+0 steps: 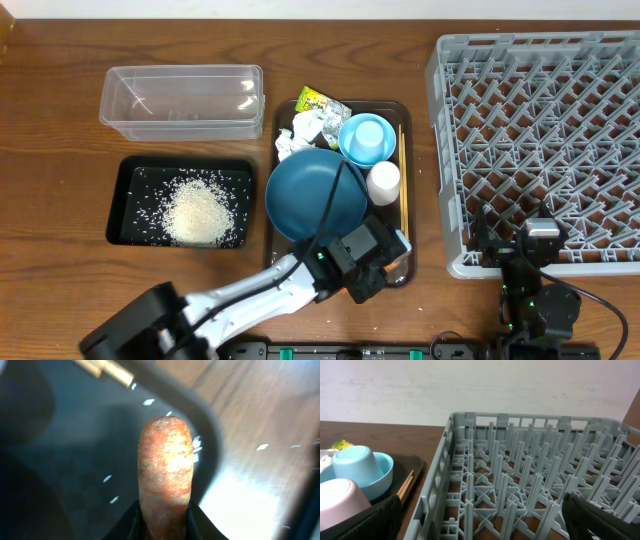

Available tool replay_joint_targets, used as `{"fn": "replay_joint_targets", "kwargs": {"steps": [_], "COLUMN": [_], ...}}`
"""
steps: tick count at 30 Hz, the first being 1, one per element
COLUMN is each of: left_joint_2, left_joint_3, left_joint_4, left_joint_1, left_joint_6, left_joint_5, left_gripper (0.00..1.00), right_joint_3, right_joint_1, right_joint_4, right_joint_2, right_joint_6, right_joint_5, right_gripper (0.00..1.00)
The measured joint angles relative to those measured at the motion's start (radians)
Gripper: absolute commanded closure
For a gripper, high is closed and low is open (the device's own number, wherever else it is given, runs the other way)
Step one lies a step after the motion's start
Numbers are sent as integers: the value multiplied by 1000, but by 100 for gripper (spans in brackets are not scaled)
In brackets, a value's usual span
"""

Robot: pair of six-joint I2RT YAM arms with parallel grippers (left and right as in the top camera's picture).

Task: Sort waste into correct bins and load items into the dishwasher rack
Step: 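Carry the carrot left and drop it onto the black tray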

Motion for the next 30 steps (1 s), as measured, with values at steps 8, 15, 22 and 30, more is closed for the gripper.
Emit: {"fn": "replay_joint_targets", "kwargs": {"steps": [8, 15, 22, 30], "left_joint_2": [-230, -399, -409, -327], "left_joint_3": [14, 27, 27, 27], "left_joint_4": [1, -53, -93, -107], "left_joint_1": [56, 341, 702, 1035], "left_joint_6": [-27, -38, -68, -166], "left_joint_5": [30, 39, 37, 29], "left_gripper": [76, 76, 76, 75], "right_joint_3": [0, 0, 0, 0], "right_joint_1": [0, 0, 0, 0], "right_joint_4": [0, 0, 0, 0], "right_joint_2": [0, 0, 0, 0], "right_joint_6": [0, 0, 0, 0], "right_joint_5": [0, 0, 0, 0], "right_gripper": [1, 1, 1, 1]}}
